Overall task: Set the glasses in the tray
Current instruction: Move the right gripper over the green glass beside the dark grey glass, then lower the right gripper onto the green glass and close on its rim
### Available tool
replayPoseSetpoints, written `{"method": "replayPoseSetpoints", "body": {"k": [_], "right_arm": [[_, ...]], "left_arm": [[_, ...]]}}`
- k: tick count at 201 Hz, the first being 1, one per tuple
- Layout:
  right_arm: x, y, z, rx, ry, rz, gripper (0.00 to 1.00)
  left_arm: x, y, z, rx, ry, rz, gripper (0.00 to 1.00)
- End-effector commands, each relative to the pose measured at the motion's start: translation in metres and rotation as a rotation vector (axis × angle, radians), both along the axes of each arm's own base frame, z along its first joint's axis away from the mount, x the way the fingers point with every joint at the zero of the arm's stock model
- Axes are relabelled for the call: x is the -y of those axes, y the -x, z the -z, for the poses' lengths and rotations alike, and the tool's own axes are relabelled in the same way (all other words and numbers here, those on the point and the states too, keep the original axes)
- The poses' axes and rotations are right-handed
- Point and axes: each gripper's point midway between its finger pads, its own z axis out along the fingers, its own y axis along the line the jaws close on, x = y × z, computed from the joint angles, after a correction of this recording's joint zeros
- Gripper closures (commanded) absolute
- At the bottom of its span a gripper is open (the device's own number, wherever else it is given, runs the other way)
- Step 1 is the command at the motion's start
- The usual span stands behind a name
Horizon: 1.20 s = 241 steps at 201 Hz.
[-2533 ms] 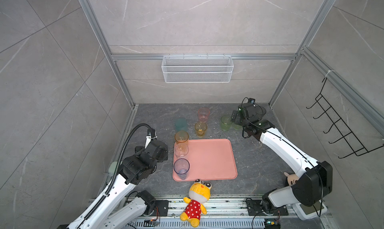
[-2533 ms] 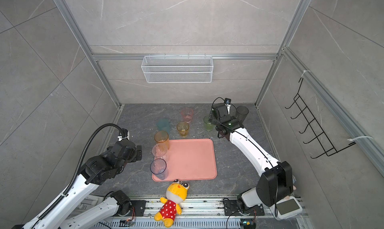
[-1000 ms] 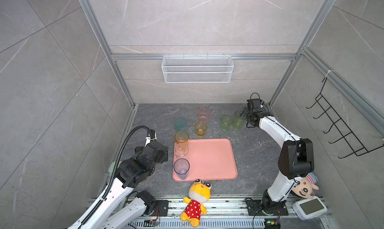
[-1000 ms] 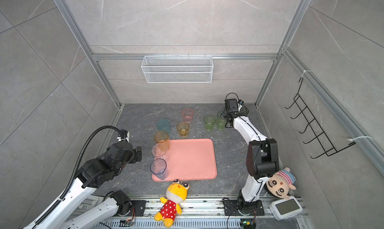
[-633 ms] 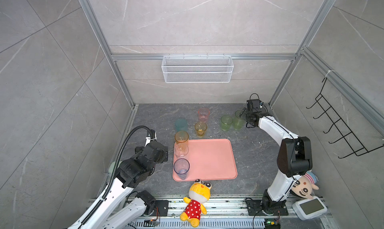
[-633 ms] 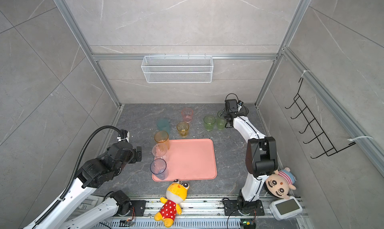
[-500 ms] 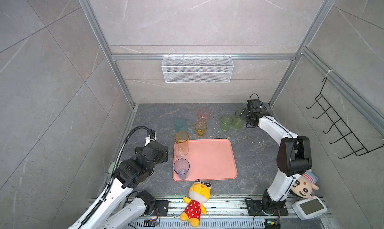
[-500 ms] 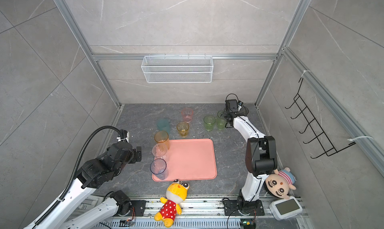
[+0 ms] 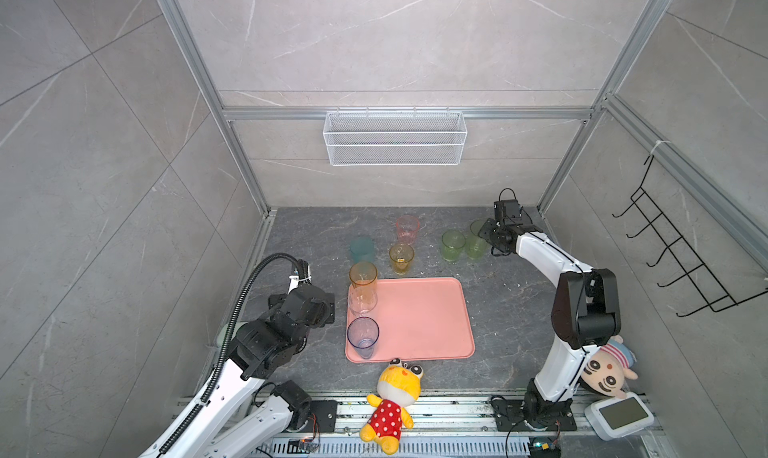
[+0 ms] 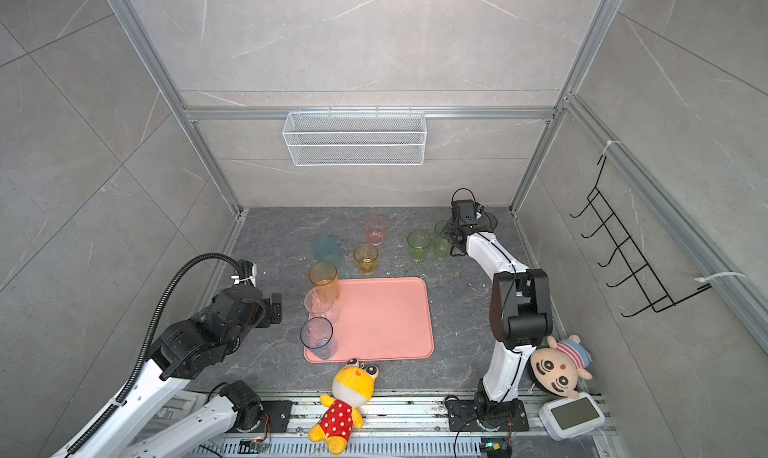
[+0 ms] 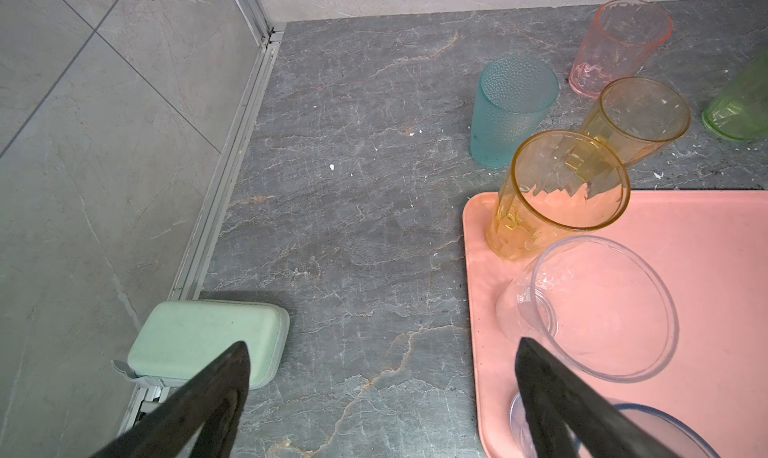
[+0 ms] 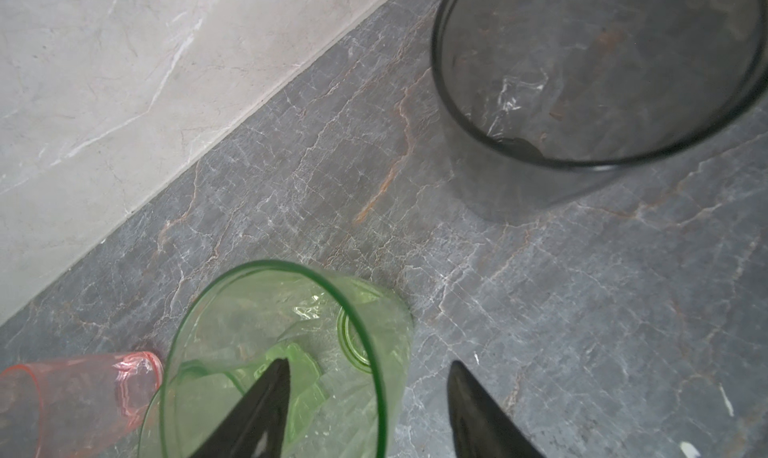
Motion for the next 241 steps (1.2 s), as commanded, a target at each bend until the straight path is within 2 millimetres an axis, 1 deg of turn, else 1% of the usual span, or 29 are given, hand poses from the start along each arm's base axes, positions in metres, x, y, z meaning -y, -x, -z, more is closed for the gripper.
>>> {"method": "replayPoseSetpoints", "body": {"k": [1,18,39,64,97,168,205,241], "right_arm": [[-0.001,-0.004,0.000,0.007,0.004,-0.026,0.44],[-0.002,-0.004,0.000,0.006,0.003,-0.037,0.48],[-0.003,-0.004,0.000,0.006,0.004,-0.039,0.49],[-0.004,-0.003,0.002,0.001,0.005,-0.045,0.54],[0.002,0.000,0.004,-0.007,0.022,-0.027,0.59],[0.004,0.004,0.005,-0.009,0.023,-0.025,0.80],[0.009,0.009,-0.003,0.000,0.034,-0.018,0.84],[0.014,0.018,-0.020,0.028,0.047,-0.008,0.92]], "left_arm": [[-0.003,-0.001,-0.006,0.033,0.012,-0.019,0.01],[-0.005,0.000,-0.007,0.042,0.017,-0.022,0.01],[-0.006,0.001,-0.008,0.048,0.023,-0.025,0.01],[-0.006,0.001,-0.008,0.046,0.020,-0.027,0.01],[-0.005,0.000,-0.007,0.041,0.018,-0.026,0.01],[-0.006,0.001,-0.007,0.045,0.017,-0.032,0.02],[-0.007,0.001,-0.007,0.045,0.018,-0.033,0.02],[-0.006,0.001,-0.008,0.045,0.016,-0.033,0.02]]}}
